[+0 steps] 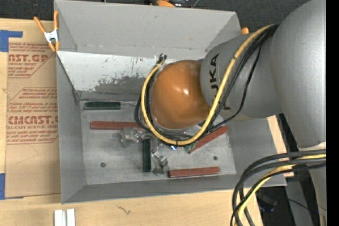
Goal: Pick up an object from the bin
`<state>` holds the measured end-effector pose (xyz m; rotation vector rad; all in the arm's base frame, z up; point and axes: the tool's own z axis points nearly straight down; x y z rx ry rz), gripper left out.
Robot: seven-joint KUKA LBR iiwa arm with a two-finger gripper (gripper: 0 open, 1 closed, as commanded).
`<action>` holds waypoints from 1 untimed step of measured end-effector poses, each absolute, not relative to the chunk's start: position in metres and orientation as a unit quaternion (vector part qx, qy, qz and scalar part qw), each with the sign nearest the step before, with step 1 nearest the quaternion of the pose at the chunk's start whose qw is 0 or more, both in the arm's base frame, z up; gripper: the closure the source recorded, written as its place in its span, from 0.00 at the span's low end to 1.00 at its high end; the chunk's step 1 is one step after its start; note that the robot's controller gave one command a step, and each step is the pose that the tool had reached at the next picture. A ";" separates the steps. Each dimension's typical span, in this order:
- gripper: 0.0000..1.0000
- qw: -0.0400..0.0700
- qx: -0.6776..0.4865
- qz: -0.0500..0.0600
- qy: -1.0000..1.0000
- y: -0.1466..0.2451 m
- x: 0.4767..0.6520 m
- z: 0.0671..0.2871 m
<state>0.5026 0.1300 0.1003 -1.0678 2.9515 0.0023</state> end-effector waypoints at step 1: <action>0.00 0.001 -0.471 0.001 0.882 0.126 0.511 0.100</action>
Offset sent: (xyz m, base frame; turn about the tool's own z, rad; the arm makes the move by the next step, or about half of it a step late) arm 0.0081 -0.0053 -0.0003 -0.2869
